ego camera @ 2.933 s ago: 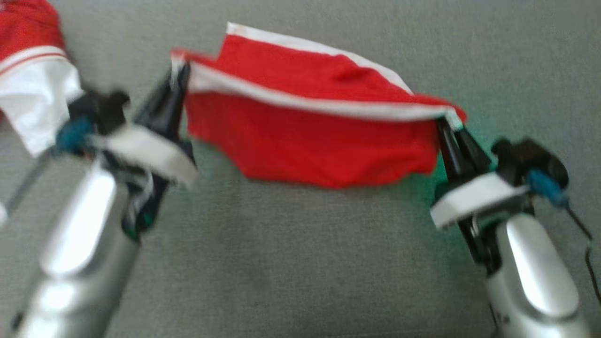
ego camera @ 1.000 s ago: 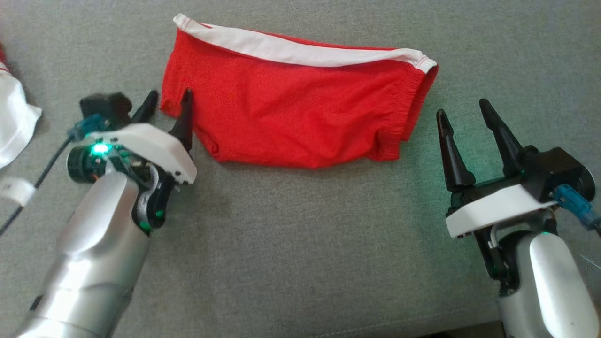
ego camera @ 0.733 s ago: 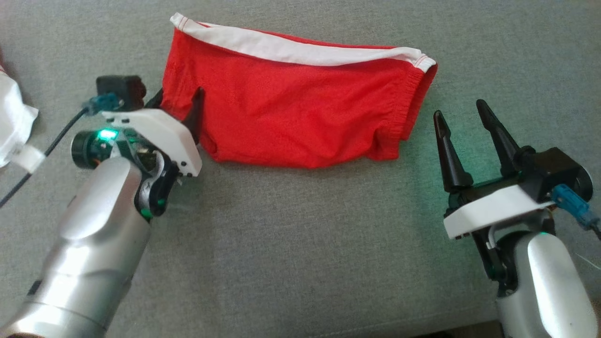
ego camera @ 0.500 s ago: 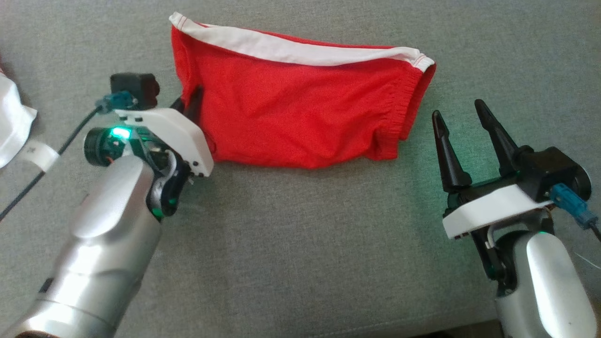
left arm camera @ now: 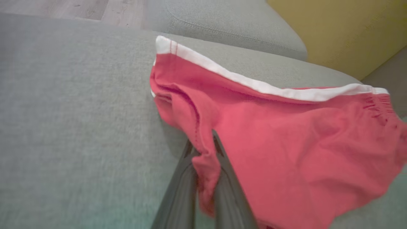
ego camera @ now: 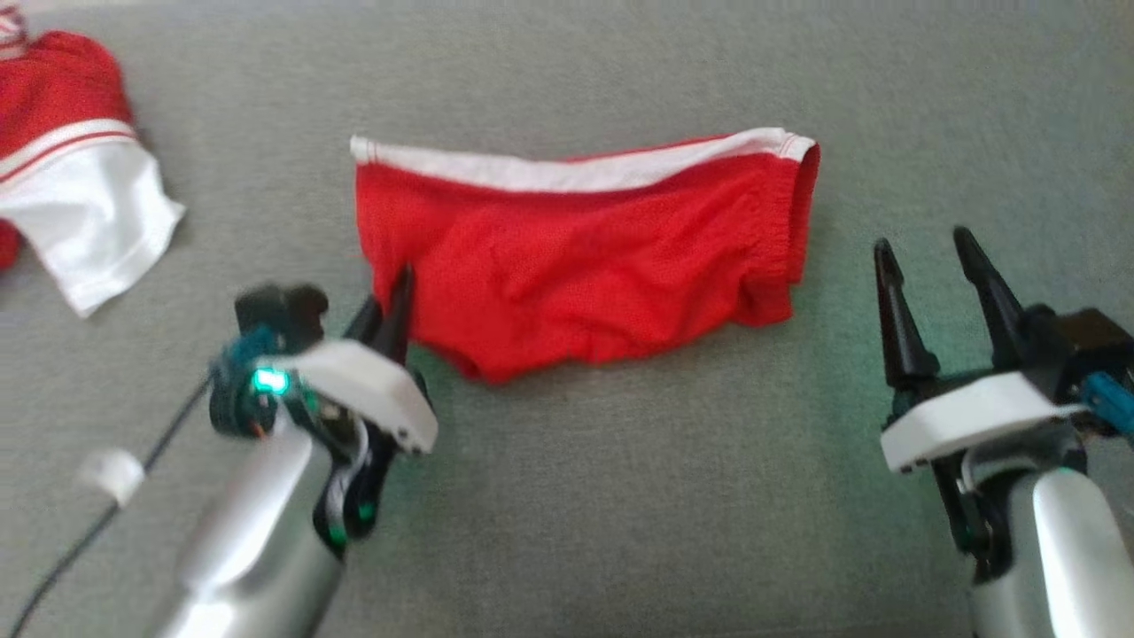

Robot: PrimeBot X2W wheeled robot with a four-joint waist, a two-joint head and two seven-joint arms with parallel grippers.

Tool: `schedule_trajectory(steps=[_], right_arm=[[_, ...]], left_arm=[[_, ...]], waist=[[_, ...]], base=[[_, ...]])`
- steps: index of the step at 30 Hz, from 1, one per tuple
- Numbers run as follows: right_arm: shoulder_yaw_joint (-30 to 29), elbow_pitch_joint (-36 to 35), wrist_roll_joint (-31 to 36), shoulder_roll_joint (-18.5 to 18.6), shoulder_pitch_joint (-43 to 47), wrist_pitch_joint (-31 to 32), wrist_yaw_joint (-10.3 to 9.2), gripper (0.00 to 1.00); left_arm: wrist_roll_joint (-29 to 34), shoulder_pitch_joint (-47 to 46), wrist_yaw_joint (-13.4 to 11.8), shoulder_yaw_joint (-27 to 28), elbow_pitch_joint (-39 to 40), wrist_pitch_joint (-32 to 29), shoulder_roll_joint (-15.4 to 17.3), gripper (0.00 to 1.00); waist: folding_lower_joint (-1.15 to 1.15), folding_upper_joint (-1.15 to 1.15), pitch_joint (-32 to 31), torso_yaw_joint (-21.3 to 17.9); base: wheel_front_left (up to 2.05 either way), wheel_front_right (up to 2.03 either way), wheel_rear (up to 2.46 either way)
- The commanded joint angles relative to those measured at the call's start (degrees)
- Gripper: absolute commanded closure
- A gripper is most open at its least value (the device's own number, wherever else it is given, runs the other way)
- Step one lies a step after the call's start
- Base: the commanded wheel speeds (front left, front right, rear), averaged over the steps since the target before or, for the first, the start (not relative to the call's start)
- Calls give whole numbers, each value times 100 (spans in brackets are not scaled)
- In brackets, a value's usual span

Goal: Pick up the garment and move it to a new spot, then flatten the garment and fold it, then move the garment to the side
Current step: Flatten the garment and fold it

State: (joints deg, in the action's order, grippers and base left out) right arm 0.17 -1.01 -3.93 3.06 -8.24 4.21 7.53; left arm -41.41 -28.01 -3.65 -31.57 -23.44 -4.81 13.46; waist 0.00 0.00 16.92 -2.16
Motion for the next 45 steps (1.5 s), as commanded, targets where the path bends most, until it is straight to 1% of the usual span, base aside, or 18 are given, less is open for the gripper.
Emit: schedule_trajectory(steps=[1, 5, 6, 11, 12, 13, 14, 17, 19, 22, 26, 33, 38, 42, 45], right_arm=[[74, -190, 55, -18, 28, 36, -4, 0], [-23, -211, 64, -18, 158, 109, -4, 0], [-47, -223, 67, -18, 203, 143, -4, 0], [7, -198, 47, -18, 248, 192, -4, 0], [20, -187, 43, -18, 248, 199, -4, 0], [28, -173, 40, -18, 249, 206, -4, 0], [36, -161, 38, -18, 252, 213, -4, 0], [46, -120, 40, -18, 268, 232, -4, 0], [37, -98, 45, -18, 296, 239, -4, 0], [23, -76, 42, -18, 336, 240, -4, 0], [-18, -17, 17, -18, 465, 234, -4, 0], [27, 144, -89, -18, 621, 254, -4, 0], [114, 411, -119, -18, 228, 500, -4, 0], [97, 905, 2, -18, -314, 885, -4, 0], [138, 1355, 235, -18, -714, 1136, -4, 0]], left_arm=[[-41, 31, -67, 232, 267, 86, 150, 100], [-170, 656, -280, 287, 785, 224, 115, 100], [-237, 919, -371, 307, 963, 287, 72, 100], [-275, 1246, -497, 322, 1085, 472, -8, 100], [-275, 1265, -499, 328, 1088, 518, -21, 80], [-257, 1268, -496, 329, 1091, 575, -26, 56], [-225, 1260, -504, 336, 1096, 640, -23, 0], [-84, 1215, -526, 371, 1138, 895, 22, 0], [116, 1187, -540, 334, 1182, 1083, 109, 0], [182, 1220, -582, 376, 1250, 1281, 118, 0], [306, 1415, -686, 384, 1376, 1499, 190, 0], [324, 1945, -942, 454, 1697, 1634, 276, 0], [404, 2130, -1010, 302, 1805, 1590, 286, 0], [426, 2124, -1004, 199, 1825, 1586, 207, 0], [445, 2083, -988, 139, 1815, 1589, 160, 0]], waist=[[0, 0, -183, 185], [0, 0, -317, 295], [0, 0, -349, 318], [0, 0, -411, 313], [0, 0, -429, 312], [0, 0, -457, 315], [0, 0, -482, 318], [0, 0, -595, 338], [0, 0, -689, 362], [0, 0, -794, 385], [0, 0, -1039, 458], [0, 0, -1305, 678], [0, 0, -1305, 862], [0, 0, -1253, 1068], [0, 0, -1202, 1233]], base=[[0, 0, 0], [0, 0, 0], [0, 0, 0], [0, 0, 0], [0, 0, 0], [0, 0, 0], [0, 0, 0], [0, 0, 0], [0, 0, 0], [0, 0, 0], [0, 0, 0], [0, 0, 0], [0, 0, 0], [0, 0, 0], [0, 0, 0]])
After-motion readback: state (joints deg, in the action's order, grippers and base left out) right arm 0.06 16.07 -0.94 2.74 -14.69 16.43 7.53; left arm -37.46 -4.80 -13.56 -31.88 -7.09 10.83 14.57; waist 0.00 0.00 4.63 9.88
